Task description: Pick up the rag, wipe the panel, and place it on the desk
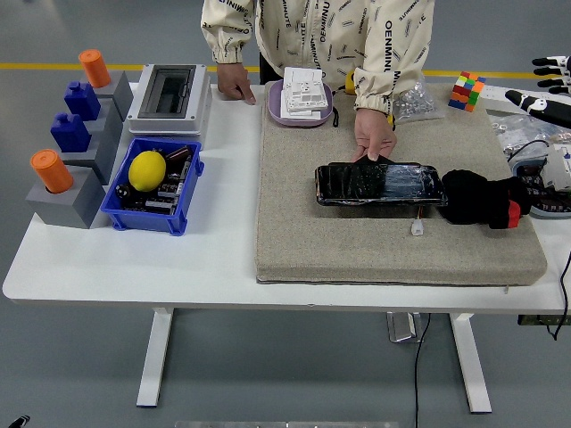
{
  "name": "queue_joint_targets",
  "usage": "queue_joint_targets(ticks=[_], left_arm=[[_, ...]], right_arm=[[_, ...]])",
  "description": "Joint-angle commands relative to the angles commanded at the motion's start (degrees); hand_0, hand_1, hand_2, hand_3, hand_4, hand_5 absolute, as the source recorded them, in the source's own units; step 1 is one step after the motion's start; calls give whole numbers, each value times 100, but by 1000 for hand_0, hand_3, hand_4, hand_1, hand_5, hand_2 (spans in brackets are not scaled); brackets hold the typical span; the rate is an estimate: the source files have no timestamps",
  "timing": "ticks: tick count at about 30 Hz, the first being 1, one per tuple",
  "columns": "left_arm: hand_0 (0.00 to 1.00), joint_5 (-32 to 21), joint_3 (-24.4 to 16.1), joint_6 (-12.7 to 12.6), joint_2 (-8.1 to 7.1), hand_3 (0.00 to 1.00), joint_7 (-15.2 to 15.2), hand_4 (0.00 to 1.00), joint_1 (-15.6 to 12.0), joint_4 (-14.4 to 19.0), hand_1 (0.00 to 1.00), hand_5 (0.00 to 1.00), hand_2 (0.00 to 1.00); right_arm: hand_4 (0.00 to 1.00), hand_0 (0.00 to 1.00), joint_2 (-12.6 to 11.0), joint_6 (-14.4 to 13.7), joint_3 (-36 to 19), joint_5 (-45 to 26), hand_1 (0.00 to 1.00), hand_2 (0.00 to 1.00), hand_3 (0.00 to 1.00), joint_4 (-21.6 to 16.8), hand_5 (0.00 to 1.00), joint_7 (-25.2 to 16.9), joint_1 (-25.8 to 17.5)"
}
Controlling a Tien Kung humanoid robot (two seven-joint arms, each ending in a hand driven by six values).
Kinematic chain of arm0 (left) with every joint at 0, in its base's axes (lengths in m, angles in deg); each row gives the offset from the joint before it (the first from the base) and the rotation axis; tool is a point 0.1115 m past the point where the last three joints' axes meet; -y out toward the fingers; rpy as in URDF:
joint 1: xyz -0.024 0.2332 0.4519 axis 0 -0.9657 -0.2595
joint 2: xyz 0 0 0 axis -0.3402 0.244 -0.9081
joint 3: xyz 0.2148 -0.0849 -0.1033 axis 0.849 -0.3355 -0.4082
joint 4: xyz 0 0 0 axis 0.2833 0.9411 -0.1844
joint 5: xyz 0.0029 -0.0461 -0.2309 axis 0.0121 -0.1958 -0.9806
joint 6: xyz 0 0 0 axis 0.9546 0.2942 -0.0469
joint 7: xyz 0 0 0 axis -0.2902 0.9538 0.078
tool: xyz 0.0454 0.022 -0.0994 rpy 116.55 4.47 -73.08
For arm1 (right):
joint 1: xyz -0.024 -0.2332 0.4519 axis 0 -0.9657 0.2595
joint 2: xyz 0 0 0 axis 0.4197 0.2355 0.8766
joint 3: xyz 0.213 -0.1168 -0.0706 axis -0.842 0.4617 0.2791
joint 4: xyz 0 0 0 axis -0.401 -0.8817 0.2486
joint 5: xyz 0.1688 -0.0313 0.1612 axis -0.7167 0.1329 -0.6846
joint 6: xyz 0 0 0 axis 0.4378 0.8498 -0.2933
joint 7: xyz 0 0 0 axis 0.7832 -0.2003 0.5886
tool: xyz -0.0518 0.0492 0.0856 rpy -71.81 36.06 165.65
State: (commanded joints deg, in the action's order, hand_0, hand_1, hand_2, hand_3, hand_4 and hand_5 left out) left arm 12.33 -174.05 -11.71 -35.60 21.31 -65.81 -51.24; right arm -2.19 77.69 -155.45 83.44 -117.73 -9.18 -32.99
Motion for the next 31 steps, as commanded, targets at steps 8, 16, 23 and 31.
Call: queue_joint_targets(ticks=[8,16,23,31], left_arm=[[723,9,8,-1,-9,625,-2,690,-21,0,716,571,767],[723,-5,43,1,-14,624,-8,690,-35,0,716,572,767],[723,8,34,-3,-19,623,-14,688,-49,0,716,569,767],[723,20,25,4,-21,624,-12,690,-49,0,716,570,767]], right_arm=[[998,733,2,-2,6,0,684,749,773,-4,452,-4,-15],[998,735,7,2,18,0,684,749,773,-3,453,1,-33],[998,737,16,8,32,11,685,749,774,2,453,8,-29],[998,738,8,10,17,12,685,749,774,2,454,8,1]])
